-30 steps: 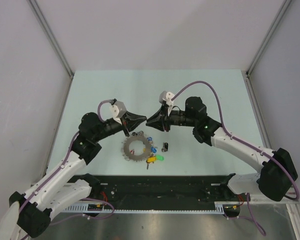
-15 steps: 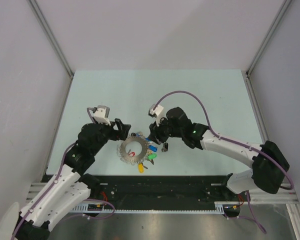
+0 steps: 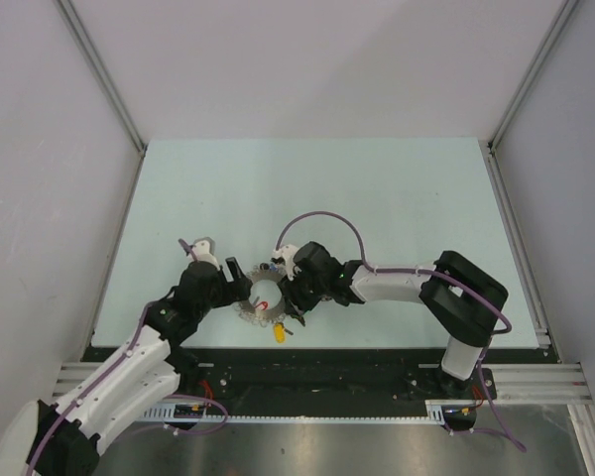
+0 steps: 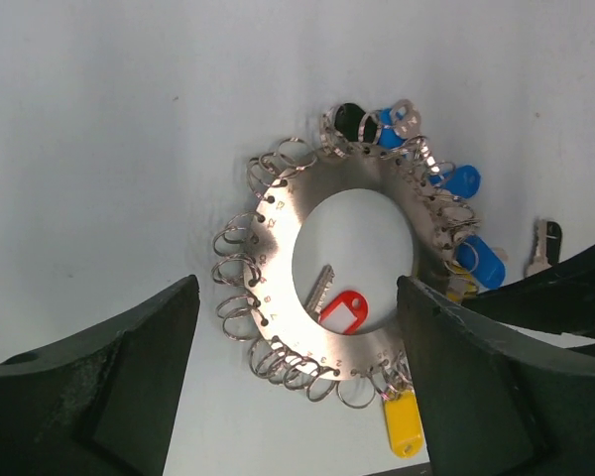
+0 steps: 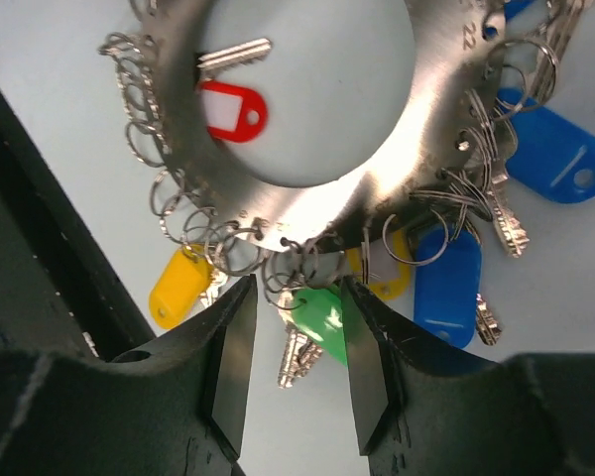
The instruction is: Put the keys on the keyring
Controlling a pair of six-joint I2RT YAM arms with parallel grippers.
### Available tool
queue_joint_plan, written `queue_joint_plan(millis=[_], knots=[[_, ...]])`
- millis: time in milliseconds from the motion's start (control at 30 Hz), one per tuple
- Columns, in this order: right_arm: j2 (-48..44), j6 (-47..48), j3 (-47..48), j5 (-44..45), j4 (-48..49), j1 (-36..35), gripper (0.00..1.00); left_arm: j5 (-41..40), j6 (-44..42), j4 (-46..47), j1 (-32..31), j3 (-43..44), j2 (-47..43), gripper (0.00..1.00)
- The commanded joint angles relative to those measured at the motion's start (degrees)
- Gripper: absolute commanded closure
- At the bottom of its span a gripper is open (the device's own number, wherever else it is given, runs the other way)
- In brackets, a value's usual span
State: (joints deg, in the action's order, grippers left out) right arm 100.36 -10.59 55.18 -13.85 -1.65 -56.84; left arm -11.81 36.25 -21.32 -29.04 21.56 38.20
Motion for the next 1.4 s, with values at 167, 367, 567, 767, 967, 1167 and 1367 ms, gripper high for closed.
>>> queue_joint_plan(millis=[167,367,567,767,967,1167,1367], knots=[[-0.07,1.53,1.86,7.33,-7.48,5.07,0.57,8.2,8.83,14.19,-0.32,-3.19,12.86,0.32],[-3.23,3.03,-1.03,9.54,-10.48,9.9,0.57,11.2,12.26,20.79,-5.41,-2.5,19.98,0.35],[-11.84,3.47,-2.44,9.45,-11.97,12.28,0.57,6.91,10.69,19.05,-6.3,0.49,18.85,0.32],[-21.86,1.55,-3.76,2.08,-7.59,12.63,0.55,3.73,2.87,9.56,-6.38,3.48,11.92,0.24],[-23.64,2.77,-5.87,-6.28,3.58,9.65,0.53,-3.2,-4.94,1.73,-6.3,9.45,1.65,0.14],[-10.74,7.86,2.12,-10.94,-0.98,6.05,0.55,-9.27,-15.75,1.72,-6.3,11.31,-7.25,0.09],[-1.93,15.42,10.56,-10.15,-8.89,2.09,0.6,-10.07,-23.76,5.32,-6.3,8.07,-15.95,0.07]])
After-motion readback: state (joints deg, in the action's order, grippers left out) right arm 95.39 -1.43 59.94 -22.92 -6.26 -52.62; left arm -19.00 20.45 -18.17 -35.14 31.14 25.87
